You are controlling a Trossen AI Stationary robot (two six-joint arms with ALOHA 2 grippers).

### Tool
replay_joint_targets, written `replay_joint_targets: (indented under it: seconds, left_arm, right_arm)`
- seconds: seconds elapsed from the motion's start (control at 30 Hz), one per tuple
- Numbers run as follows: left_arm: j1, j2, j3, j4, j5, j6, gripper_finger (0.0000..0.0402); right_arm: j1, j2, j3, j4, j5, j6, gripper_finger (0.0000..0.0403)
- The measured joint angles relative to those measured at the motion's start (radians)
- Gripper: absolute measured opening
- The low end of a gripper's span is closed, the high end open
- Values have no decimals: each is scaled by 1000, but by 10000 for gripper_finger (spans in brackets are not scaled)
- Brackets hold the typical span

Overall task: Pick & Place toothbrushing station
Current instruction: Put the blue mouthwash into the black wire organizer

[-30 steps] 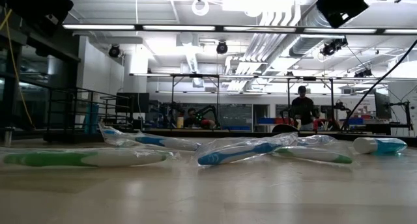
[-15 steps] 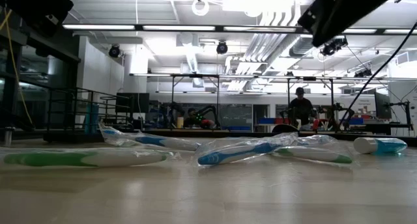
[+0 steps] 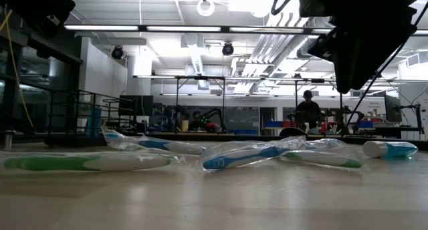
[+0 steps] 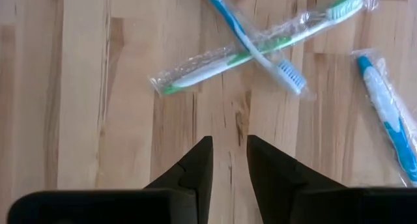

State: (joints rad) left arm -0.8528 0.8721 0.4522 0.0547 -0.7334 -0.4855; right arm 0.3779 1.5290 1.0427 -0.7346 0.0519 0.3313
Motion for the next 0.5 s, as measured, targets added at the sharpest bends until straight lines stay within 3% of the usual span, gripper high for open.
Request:
replay_joint_targets:
  seconds: [0.27,0.5]
  left_arm:
    - [0,0,0,3,0,0,127]
    - [0,0,0,8,0,0,127]
  right_arm:
    - [-18,1,47,-60,-6,15,87]
    - [-59,112,141,-189,-35,-14,87]
